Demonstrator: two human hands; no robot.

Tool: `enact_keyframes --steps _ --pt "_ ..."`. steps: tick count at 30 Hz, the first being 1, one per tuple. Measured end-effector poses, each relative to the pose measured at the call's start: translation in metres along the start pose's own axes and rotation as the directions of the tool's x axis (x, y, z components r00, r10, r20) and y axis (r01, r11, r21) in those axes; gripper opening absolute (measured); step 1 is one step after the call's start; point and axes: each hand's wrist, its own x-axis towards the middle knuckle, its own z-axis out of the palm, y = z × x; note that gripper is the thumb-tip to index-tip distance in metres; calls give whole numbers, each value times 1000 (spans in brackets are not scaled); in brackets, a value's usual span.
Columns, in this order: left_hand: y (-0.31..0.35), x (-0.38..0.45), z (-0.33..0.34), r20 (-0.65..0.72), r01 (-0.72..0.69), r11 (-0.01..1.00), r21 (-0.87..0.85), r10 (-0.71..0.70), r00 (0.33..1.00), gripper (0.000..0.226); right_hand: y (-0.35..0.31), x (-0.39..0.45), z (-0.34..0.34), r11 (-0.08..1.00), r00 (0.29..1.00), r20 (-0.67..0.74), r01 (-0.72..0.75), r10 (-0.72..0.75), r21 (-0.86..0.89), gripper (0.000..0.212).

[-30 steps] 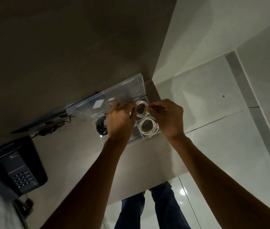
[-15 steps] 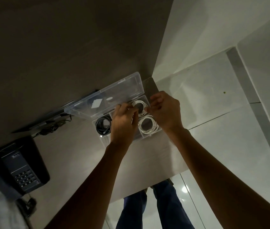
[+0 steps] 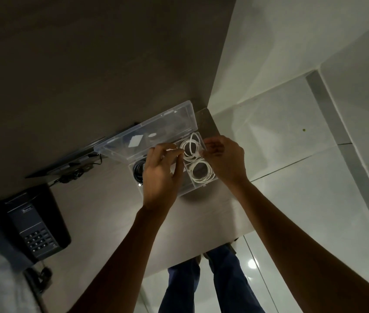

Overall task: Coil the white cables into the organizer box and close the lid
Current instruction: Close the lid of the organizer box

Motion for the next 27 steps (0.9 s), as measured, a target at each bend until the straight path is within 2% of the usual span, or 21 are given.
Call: enact_keyframes --steps 5,10,13,15,20,22,27 --pt "13 12 -27 -129 -11 998 57 19 991 22 -1 -2 4 997 999 -27 39 -41 -62 28" --pt "20 15 -40 -98 -64 989 130 77 992 28 -1 2 9 997 998 -44 -40 37 -62 30" --pt "18 19 -48 -234 21 965 260 42 971 34 -1 2 11 996 998 -50 -46 43 -75 31" --pt "15 22 -54 -293 68 960 270 15 956 36 -2 1 13 995 997 -63 -48 42 -86 29" --pt "12 10 -57 -194 104 936 338 -39 980 40 0 3 14 996 995 -61 -78 75 -44 28" --pt "10 7 -59 -195 98 920 381 -24 981 35 1 3 14 996 995 -60 -80 78 -34 29" --pt "7 -17 -59 -78 -142 939 313 174 982 24 10 5 7 988 987 -51 -154 155 21 42"
